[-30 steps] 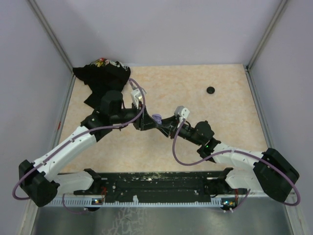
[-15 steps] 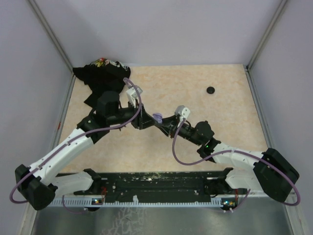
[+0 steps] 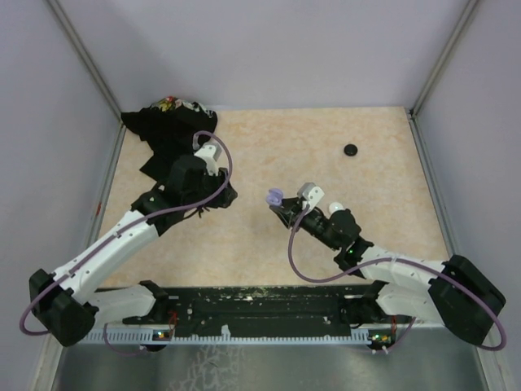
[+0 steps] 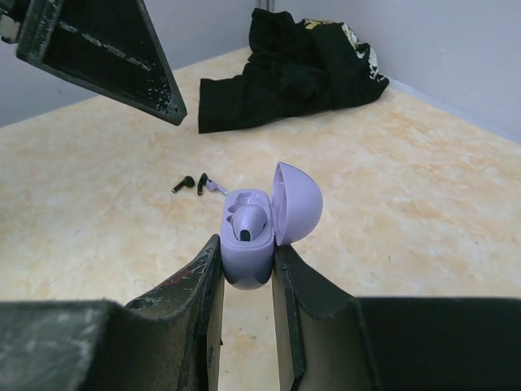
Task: Insert the wireless bluetooth earbuds into the charging case
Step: Adjust the earbud at the center of the board.
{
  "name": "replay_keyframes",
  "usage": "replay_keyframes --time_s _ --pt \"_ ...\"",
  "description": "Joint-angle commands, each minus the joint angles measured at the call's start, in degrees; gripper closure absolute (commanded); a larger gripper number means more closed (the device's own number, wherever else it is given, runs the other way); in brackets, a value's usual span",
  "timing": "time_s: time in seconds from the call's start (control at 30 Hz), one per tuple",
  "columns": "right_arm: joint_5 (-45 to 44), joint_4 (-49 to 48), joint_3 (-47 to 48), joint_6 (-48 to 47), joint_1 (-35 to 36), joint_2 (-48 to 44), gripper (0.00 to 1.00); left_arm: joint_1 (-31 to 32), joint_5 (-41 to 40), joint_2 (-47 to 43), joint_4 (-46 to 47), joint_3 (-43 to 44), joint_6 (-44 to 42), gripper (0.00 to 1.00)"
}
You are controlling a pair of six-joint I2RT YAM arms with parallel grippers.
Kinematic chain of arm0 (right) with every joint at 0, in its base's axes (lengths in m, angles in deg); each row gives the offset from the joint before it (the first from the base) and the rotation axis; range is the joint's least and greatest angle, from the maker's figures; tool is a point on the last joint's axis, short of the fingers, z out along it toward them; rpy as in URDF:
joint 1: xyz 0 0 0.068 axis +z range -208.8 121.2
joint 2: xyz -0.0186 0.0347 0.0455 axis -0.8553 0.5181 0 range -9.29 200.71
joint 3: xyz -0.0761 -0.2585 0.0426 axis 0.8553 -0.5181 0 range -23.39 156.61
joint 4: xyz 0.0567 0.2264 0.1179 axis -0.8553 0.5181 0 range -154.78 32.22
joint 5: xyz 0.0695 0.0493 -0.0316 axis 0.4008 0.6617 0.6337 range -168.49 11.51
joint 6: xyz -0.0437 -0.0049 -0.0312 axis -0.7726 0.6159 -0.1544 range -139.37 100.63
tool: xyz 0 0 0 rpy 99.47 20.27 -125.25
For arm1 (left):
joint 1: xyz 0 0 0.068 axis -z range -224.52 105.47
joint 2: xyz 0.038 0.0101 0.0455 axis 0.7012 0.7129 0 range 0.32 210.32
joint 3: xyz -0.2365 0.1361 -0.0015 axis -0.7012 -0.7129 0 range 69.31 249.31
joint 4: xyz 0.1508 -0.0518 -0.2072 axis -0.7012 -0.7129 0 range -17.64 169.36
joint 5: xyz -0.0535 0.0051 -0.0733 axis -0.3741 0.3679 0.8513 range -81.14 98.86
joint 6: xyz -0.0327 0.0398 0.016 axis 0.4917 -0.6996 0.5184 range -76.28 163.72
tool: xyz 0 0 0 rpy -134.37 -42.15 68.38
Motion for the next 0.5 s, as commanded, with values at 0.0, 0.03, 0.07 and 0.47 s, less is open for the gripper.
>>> replay_keyframes --time_s 0.0,0.03,0.07,0.47 --pt "-3.13 -1.77 -0.58 -2.20 0.21 -1.88 1.00 -1.96 -8.17 3.42 -1.61 -0.65 -0.15 0.48" --pt "-3.19 -1.75 -0.75 -2.29 0.21 -1.84 1.00 -2.68 -8.33 4.56 -1.27 -0.92 -0.10 0.48" --pt "-3.35 -1.63 -0.97 -2.36 0.21 -1.83 1.00 -3.50 -8.17 5.80 -0.90 -1.14 0.04 0.48" --pt "-4.90 -1.59 -1.34 -3.71 0.22 -0.09 1.00 -11.28 -5.27 26.65 5.06 3.35 -0.48 0.49"
